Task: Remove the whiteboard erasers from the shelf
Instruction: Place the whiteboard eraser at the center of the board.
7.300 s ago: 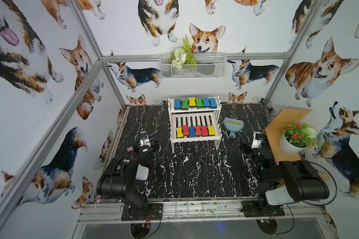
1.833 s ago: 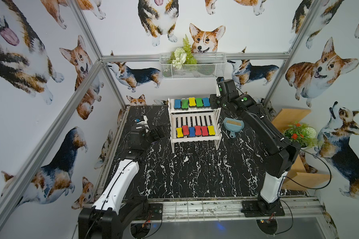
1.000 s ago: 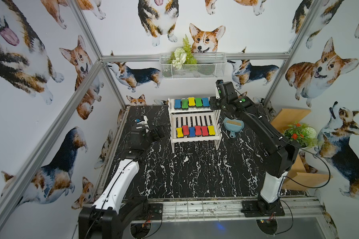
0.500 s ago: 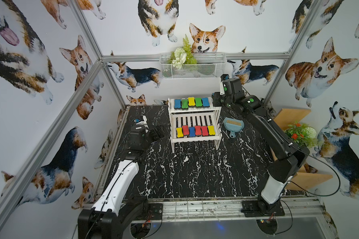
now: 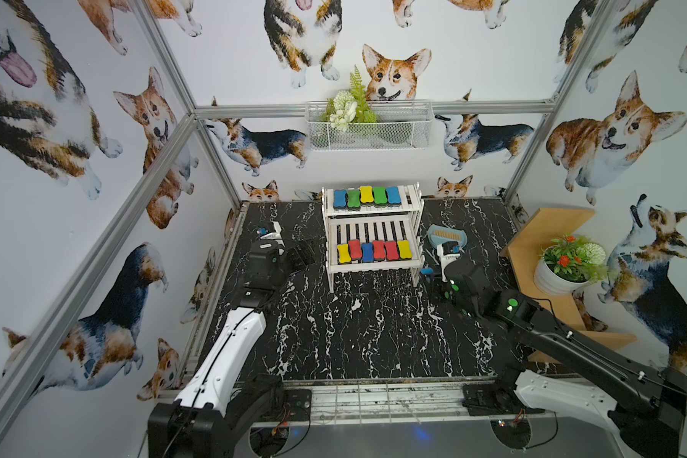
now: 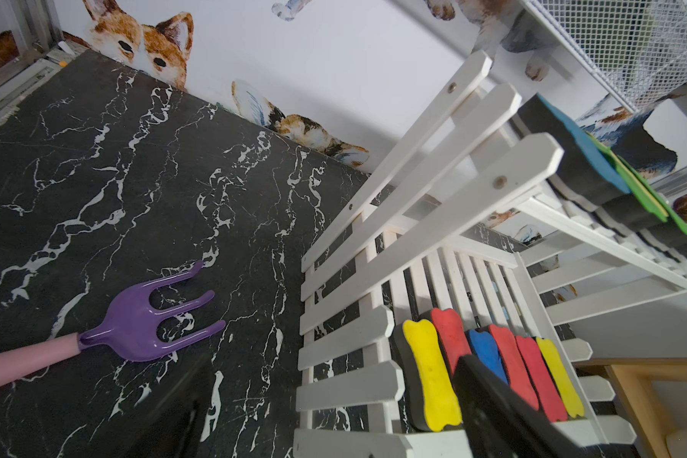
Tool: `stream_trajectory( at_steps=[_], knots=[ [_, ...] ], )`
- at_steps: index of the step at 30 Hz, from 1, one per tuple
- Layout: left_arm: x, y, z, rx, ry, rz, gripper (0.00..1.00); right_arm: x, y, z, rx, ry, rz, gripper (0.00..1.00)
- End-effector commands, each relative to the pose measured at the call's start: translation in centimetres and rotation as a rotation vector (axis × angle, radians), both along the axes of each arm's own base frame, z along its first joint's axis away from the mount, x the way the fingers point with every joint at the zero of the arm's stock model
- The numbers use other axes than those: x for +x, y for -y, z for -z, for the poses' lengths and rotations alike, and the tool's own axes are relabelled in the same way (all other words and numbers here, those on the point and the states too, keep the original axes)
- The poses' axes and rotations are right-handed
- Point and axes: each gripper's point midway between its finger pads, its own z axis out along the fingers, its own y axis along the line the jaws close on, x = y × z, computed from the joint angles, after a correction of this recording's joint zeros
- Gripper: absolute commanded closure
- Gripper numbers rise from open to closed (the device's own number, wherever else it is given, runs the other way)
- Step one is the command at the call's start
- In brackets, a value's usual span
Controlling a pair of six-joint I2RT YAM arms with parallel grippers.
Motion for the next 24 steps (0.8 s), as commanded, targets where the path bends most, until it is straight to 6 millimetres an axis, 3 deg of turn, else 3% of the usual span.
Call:
stream_trajectory(
  at_steps=[1,5,12,24],
  knots=[
    [0.1,0.1,0.1,-0.004,0.002,0.004,0.01,0.0,-0.6,1.6,0.146,0.028,0.08,0.66],
    [0.1,0.1,0.2,-0.001,0.001,0.005,0.01,-0.1,-1.8,5.8,0.2,0.014,0.071,0.66],
    [0.2,0.2,0.4,0.001,-0.004,0.006,0.01,1.3,-1.2,10.7,0.135,0.035,0.143,0.66],
    [0.1,0.5,0.6,0.004,-0.01,0.017,0.01,2.9,-1.9,14.1,0.031,0.006,0.163,0.66]
  ],
)
